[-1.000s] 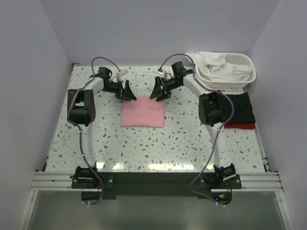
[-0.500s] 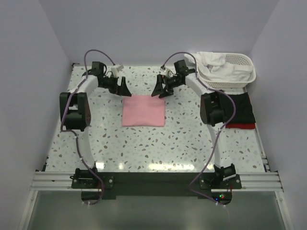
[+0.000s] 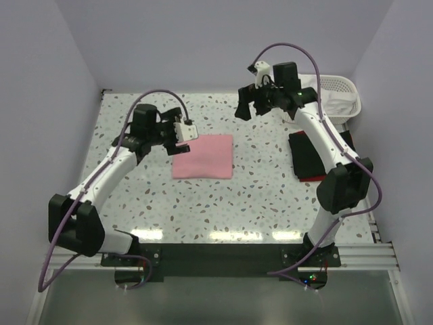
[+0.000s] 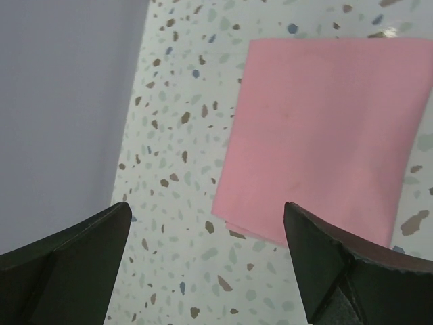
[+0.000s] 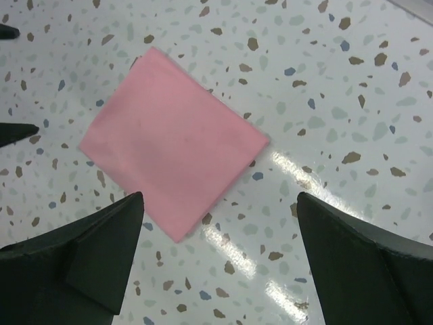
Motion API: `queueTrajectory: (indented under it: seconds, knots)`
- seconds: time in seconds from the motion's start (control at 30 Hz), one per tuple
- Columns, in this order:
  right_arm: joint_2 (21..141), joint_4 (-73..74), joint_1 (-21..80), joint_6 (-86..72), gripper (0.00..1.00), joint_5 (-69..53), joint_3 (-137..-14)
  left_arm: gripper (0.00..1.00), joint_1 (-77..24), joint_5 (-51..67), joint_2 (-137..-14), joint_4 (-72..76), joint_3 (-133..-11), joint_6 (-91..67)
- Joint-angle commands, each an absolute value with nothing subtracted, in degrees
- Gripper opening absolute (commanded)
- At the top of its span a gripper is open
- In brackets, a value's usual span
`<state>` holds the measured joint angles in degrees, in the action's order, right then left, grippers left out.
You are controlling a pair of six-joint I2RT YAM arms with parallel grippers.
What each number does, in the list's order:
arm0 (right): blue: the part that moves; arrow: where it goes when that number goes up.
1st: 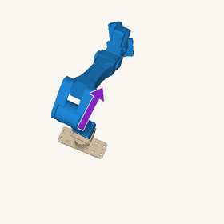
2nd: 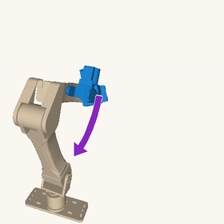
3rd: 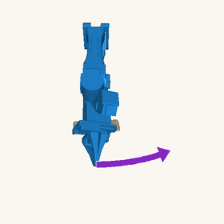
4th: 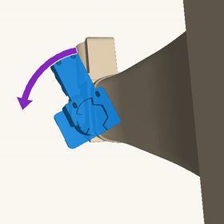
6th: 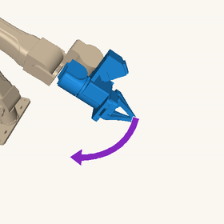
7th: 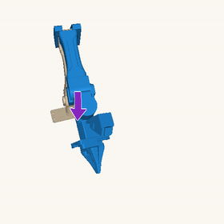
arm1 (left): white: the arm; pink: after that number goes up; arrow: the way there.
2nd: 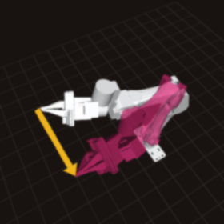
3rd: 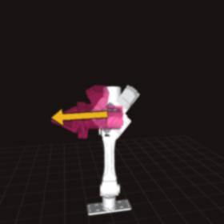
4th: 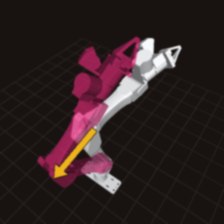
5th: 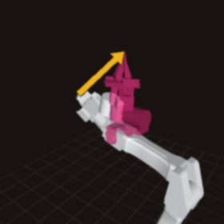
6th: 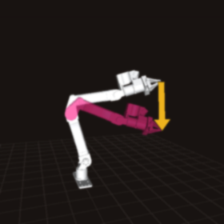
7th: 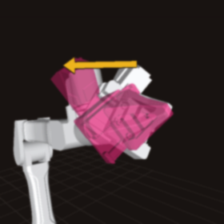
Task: Fold and stack the t-shirts
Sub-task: Neatly place the folded tshirt to the corner
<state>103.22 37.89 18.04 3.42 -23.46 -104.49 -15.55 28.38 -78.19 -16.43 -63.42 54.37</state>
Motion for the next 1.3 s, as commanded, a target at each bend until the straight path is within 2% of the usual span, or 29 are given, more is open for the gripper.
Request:
queueTrajectory:
  seconds: [0.0, 0.13, 0.2, 0.3, 0.43, 0.77, 0.9, 1.1, 1.17, 1.2, 1.27]
  knots:
    - [106.8, 43.7, 17.2, 3.3, 0.99, -24.3, -102.2, 1.0, -23.8, 32.7, -80.9, -20.1, -60.6, 63.5]
    - [108.5, 46.4, 16.7, -3.8, 0.99, -33.7, -95.4, 1.0, -32.9, 24.6, -84.4, -9.3, -54.9, 56.5]
    - [107.6, 41.7, 16.5, -6.7, 0.99, -37.6, -91.0, 0.99, -35.9, 23.6, -85.6, -4.1, -52.0, 55.1]
    - [107.0, 33.9, 16.5, -11.9, 0.99, -36.7, -82.5, 0.95, -38.2, 23.5, -87.4, 0.8, -49.5, 54.3]
    - [107.8, 26.4, 16.4, -18.4, 0.99, -36.8, -77.1, 0.83, -39.1, 25.6, -90.6, 7.8, -46.4, 54.1]
    - [108.2, 16.3, 16.4, -30.9, 0.99, -35.2, -67.9, 0.64, -41.6, 23.4, -101.0, 18.3, -45.5, 54.1]
    - [110.3, 16.0, 16.4, -33.4, 0.98, -36.7, -68.2, 0.42, -41.6, 21.7, -104.6, 19.8, -47.5, 54.1]
    - [113.2, 15.8, 16.0, -36.5, 0.99, -38.1, -69.3, 0.3, -41.6, 23.3, -106.8, 18.1, -49.3, 55.0]
    - [113.6, 15.4, 15.8, -37.5, 0.99, -38.5, -69.2, 0.23, -41.6, 23.4, -107.2, 17.3, -49.7, 55.3]
    - [114.0, 15.1, 15.7, -37.9, 0.99, -38.8, -69.0, 0.15, -41.6, 23.2, -107.1, 17.2, -49.8, 55.2]
    - [114.1, 13.5, 15.8, -39.3, 0.99, -38.9, -68.0, 0.07, -41.3, 23.4, -106.3, 17.3, -50.4, 53.8]
